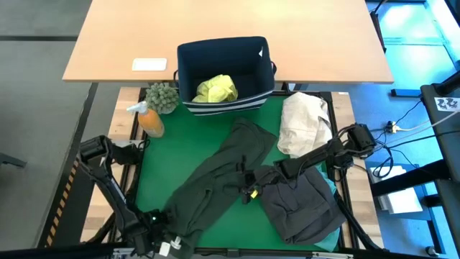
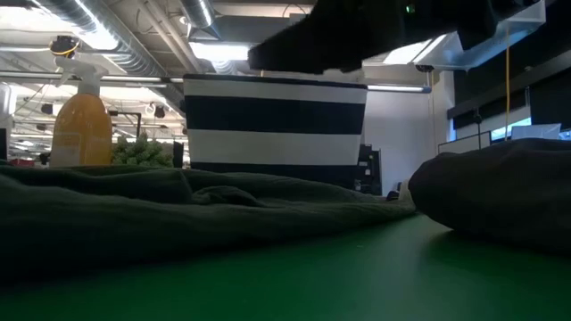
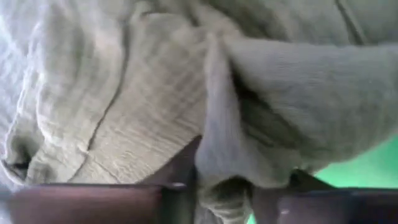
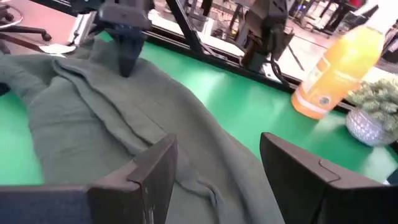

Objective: Fold laundry
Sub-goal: Fold the green polo shirt

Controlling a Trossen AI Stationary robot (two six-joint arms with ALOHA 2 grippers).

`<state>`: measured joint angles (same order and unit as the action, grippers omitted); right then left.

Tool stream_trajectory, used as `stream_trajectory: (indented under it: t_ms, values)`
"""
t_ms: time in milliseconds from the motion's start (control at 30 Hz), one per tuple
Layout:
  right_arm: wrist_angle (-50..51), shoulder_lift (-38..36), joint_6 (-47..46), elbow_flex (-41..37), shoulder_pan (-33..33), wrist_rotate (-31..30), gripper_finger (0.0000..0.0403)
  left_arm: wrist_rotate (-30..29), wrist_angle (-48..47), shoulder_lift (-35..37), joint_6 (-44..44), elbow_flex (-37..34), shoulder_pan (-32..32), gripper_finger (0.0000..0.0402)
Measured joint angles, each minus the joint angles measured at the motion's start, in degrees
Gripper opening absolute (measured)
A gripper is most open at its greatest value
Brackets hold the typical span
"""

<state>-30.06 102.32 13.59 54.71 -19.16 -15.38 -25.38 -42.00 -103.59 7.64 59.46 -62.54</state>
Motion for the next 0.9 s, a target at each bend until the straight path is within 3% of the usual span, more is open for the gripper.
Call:
stream_trajectory:
  t_ms: [133,433,667,900]
  values:
    - [0.61,0.89,1.18,2.30,-0.10,3.35,0.0230,-0.03,2.40,0.00,-5.34,0.00,1.93,0.0015]
    - [6.64,9.14,8.35,12.44,-4.51,9.73,0.0230,0.36,3.81,0.02,-13.52,0.02,5.70,0.0003]
    - [14.17,16.81,11.16,20.80,-7.77,9.61,0.0230,2.48,3.30,0.12,-19.69,0.02,9.37,0.0002]
    - [14.54,22.31,12.60,26.40,-9.44,8.52,0.0230,2.56,1.81,0.19,-24.05,0.02,11.98,0.0001]
